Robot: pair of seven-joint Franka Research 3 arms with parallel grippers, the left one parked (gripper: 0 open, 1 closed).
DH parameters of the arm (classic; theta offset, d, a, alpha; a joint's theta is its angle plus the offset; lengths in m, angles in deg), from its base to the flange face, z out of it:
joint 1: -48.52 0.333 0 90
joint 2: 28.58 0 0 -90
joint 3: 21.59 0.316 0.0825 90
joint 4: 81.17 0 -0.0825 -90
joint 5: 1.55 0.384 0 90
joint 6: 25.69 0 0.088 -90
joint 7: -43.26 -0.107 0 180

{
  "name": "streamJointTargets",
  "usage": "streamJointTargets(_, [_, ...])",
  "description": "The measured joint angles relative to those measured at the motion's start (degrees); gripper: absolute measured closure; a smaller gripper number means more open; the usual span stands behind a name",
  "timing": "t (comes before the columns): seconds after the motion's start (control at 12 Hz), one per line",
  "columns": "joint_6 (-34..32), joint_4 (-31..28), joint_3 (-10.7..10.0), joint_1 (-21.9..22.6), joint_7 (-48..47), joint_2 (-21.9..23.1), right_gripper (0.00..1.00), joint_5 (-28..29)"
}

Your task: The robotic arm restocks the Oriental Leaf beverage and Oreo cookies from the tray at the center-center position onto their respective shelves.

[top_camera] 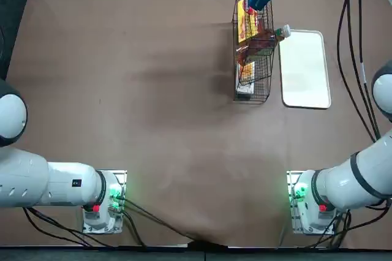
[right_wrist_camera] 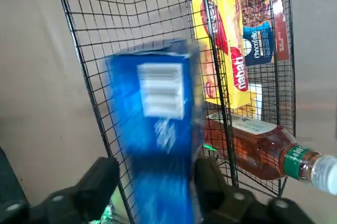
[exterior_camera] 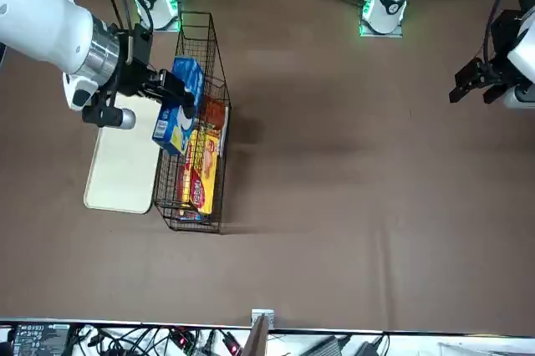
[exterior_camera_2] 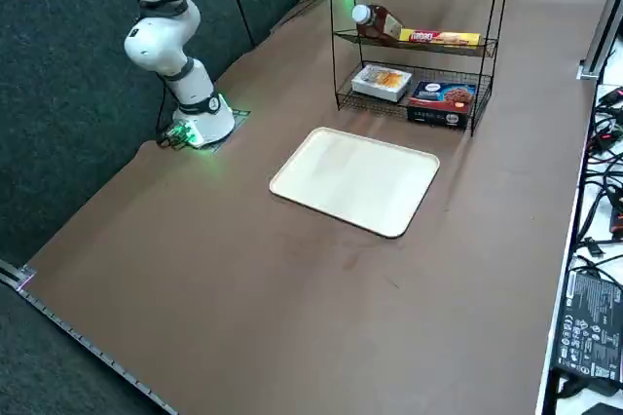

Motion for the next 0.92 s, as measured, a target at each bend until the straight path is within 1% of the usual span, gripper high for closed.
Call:
streamJointTargets(0.17, [0.0, 0.0, 0.0, 0.0, 0.0, 0.0, 0.04, -0.3])
streamJointTargets(0.25, [0.0, 0.0, 0.0, 0.0, 0.0, 0.0, 0.0, -0.5])
streamJointTargets(0.67, [0.0, 0.3, -0.2, -0.1, 0.0, 0.1, 0.0, -0.8])
streamJointTargets(0.92, [0.0, 0.6, -1.0, -0.4, 0.0, 0.8, 0.0, -2.3])
